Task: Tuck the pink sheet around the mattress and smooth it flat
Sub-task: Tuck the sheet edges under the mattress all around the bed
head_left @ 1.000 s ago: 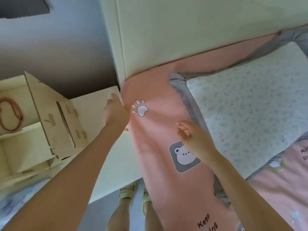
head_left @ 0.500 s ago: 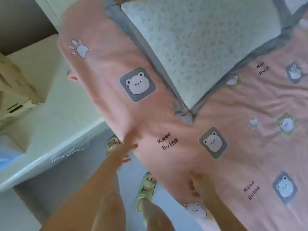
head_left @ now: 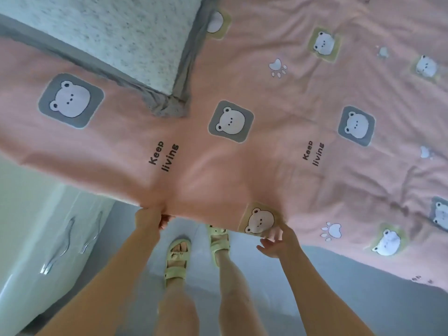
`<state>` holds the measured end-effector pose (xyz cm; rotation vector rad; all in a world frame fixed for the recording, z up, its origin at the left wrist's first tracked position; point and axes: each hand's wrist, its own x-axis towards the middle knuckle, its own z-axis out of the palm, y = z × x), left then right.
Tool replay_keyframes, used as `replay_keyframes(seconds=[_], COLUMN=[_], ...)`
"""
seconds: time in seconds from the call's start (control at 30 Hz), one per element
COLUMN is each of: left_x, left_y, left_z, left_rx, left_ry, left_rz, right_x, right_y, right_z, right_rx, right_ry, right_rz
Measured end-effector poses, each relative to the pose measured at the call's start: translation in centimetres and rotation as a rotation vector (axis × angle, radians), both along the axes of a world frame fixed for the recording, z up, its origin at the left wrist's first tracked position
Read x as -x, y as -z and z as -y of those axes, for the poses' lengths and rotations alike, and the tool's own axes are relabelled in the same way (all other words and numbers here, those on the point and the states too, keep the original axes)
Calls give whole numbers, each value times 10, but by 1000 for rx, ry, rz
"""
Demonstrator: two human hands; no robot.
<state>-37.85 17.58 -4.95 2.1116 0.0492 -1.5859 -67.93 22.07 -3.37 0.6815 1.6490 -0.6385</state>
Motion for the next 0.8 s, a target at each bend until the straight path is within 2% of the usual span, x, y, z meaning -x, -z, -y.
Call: replay_keyframes(seconds=[0.13,0.3,0.43,0.53,0.63,0.7,0.8], left_x=[-5,-5,1,18,50,86,163], left_y=[-52,-90,-115,-135,-144,-140,-136], left_z=[11,21,30,50,74,89,85], left_rx=[-16,-61,-41,14,128,307,561], left_ry=[242,323,428,553,850,1131,1613], left_rz=[-92,-12,-3,45,245,430,587], right_x=[11,14,24,31,42,52,70], right_y=[-19,-68,-104,-108,-96,-81,-62], right_z=[-22,-34,-51,-38,-34,-43,-68], right_rx=[70,58,142,314,490,473,420], right_ry=[238,51,34,46,124,183,278], right_rz=[-62,-542,-684,-598,-376,-357,-349])
